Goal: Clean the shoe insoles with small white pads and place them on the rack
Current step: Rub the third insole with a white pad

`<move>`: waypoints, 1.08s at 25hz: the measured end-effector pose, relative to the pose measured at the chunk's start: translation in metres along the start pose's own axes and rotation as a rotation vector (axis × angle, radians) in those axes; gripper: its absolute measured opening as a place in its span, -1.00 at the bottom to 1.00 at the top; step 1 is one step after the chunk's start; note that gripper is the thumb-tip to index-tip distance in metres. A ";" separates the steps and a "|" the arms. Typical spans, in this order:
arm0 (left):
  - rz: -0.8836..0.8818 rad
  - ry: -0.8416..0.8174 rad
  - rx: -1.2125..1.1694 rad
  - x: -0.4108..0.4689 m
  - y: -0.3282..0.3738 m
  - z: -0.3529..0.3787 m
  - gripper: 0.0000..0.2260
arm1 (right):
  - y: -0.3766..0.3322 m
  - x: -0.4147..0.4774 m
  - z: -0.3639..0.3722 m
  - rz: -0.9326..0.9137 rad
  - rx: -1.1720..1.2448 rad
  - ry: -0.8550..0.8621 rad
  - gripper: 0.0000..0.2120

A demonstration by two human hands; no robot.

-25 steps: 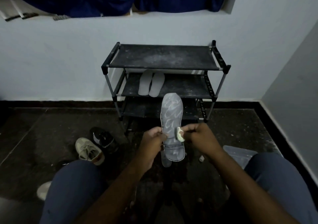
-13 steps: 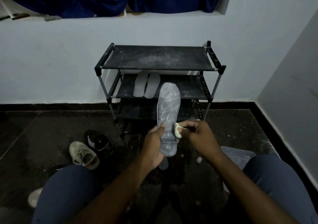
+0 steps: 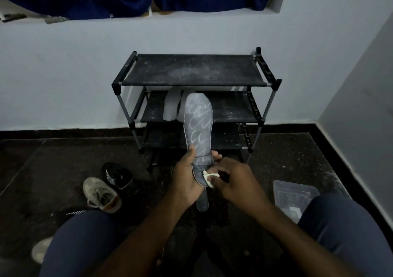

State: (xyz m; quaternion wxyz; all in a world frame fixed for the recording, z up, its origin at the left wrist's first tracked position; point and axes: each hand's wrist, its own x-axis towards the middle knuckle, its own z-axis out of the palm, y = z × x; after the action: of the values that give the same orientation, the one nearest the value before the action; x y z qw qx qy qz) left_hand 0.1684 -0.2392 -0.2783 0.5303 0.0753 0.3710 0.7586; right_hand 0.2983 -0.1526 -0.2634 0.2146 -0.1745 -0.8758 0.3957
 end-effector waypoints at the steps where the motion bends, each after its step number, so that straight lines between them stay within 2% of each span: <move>1: 0.012 -0.017 -0.010 0.000 0.000 0.002 -0.42 | 0.001 0.000 0.001 0.001 -0.028 0.006 -0.88; 4: 0.031 -0.059 -0.003 0.000 -0.003 0.002 -0.39 | 0.000 0.002 0.005 -0.013 -0.070 0.008 -0.92; 8: 0.082 -0.041 -0.026 -0.001 0.002 0.003 -0.43 | -0.007 -0.003 0.007 -0.071 -0.040 -0.078 -0.91; 13: 0.037 -0.069 -0.006 -0.004 0.001 0.008 -0.45 | -0.006 0.004 0.000 -0.028 -0.017 0.042 -0.90; 17: 0.060 -0.014 0.025 -0.006 0.004 0.014 -0.48 | -0.016 -0.007 0.005 -0.110 0.016 -0.078 -0.90; 21: 0.033 -0.095 -0.006 -0.008 0.004 0.012 -0.45 | -0.006 0.003 -0.006 -0.037 0.033 0.047 -0.91; 25: 0.041 -0.024 0.076 -0.009 0.006 0.014 -0.44 | -0.021 -0.007 0.004 -0.127 0.019 -0.060 -0.90; 27: 0.062 -0.070 0.043 -0.011 0.007 0.014 -0.44 | -0.012 -0.005 -0.003 -0.074 0.012 -0.034 -0.92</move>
State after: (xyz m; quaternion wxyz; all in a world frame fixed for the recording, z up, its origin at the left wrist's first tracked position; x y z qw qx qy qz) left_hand 0.1743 -0.2429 -0.2607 0.5174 0.1246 0.3658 0.7636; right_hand 0.3027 -0.1607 -0.2533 0.2150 -0.1339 -0.8827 0.3958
